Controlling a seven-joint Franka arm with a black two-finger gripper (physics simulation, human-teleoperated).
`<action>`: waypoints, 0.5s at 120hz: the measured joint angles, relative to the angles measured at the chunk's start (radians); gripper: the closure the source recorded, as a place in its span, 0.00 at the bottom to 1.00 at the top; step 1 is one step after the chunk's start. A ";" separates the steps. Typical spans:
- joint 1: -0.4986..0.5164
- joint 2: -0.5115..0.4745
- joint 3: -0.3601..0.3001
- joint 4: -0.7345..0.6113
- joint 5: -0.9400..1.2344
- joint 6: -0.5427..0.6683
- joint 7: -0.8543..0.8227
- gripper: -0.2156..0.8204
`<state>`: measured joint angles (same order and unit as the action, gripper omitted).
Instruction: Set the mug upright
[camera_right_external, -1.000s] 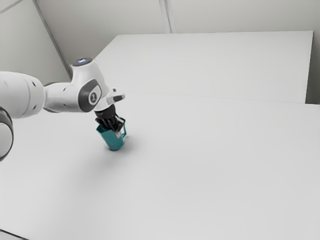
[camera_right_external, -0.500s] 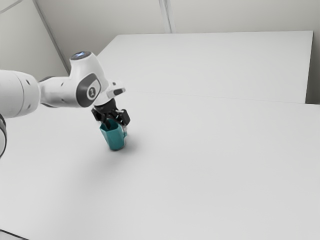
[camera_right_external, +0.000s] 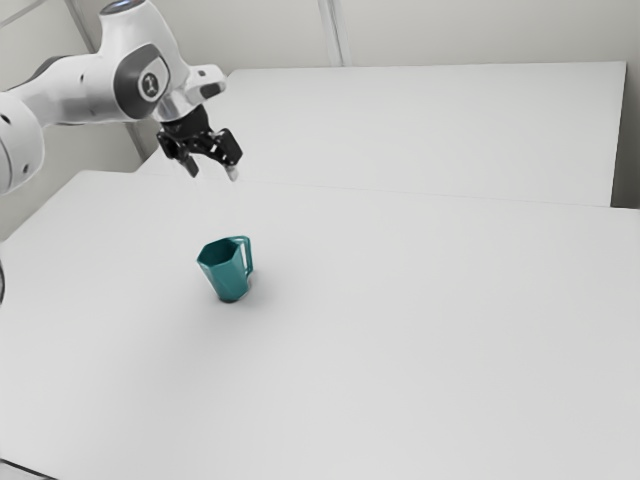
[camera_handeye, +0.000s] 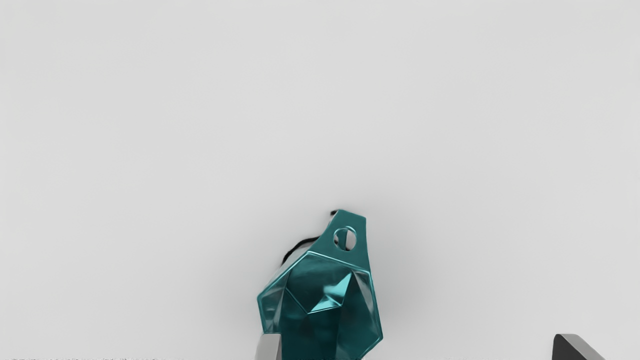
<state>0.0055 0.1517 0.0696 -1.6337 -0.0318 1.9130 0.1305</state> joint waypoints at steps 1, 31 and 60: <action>0.000 0.002 0.000 0.009 0.000 -0.007 0.001 0.22; -0.010 0.005 0.003 0.098 -0.001 -0.154 0.027 0.21; -0.007 0.002 0.004 0.101 -0.004 -0.197 0.044 0.21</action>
<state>-0.0016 0.1540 0.0736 -1.5329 -0.0360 1.7156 0.1742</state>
